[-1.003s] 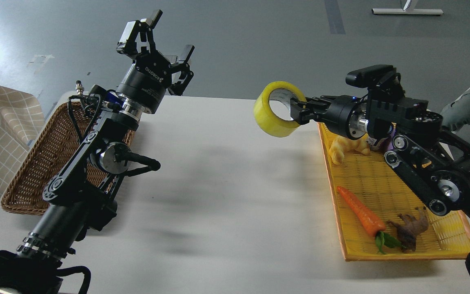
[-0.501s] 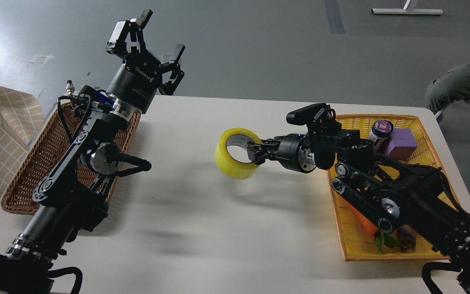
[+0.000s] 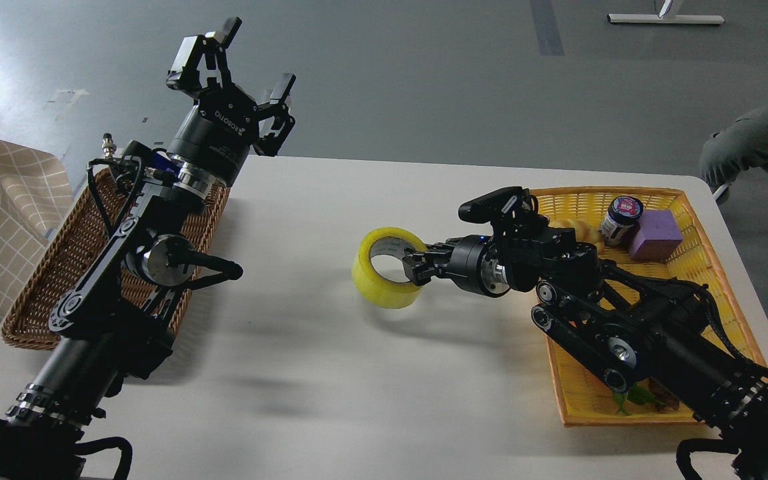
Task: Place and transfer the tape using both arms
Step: 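Lift the tape roll and carry it to the table center, then release the tape roll on the table and raise the right arm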
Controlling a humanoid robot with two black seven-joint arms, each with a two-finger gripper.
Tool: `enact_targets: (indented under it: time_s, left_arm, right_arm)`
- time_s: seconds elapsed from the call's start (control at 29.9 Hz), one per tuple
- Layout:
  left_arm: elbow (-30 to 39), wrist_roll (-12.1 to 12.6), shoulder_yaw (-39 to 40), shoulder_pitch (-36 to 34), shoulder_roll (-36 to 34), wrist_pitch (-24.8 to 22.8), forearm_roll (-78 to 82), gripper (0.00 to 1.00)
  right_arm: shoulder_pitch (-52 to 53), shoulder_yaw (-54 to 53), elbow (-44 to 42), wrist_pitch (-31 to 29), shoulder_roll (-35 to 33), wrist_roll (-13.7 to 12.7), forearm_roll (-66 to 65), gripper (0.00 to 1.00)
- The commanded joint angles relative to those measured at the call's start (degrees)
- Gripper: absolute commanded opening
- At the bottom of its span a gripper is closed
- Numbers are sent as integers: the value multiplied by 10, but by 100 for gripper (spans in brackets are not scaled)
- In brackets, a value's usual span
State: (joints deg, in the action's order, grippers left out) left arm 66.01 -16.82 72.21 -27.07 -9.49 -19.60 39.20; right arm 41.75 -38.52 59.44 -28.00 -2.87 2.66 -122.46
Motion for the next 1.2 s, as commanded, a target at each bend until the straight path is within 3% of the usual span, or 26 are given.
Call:
enact_targets:
  time_s: [0.0,0.8,0.87,1.0,1.1,1.14,1.17]
  left_arm:
    - [0,-1,0,0,0,0,0,98]
    - [0,-1,8,0,-13,0,0,98]
    - [0,-1,9,3,-13,0,0,98]
    - [0,-1,13,10,-15,-1,0,98]
    - [0,-6,14,10,-26,-1,0,98]
    - [0,-8,14,10,-26,-1,0,98]
    - [0,-8,14,10,-26,-1,0,98]
  right_arm:
    - [3,0,-14,0,13,-1,-6,25]
    - [1,12,-53,0,29,0,-6,30]
    - [4,11,-62,0,29,0,-5,48]
    - [15,8,-64,0,29,1,-2,60]
    - [25,-7,-64,0,29,3,6,81]
    - [25,-26,-64,20,29,3,8,92]
    - [25,-36,-64,33,29,3,11,96]
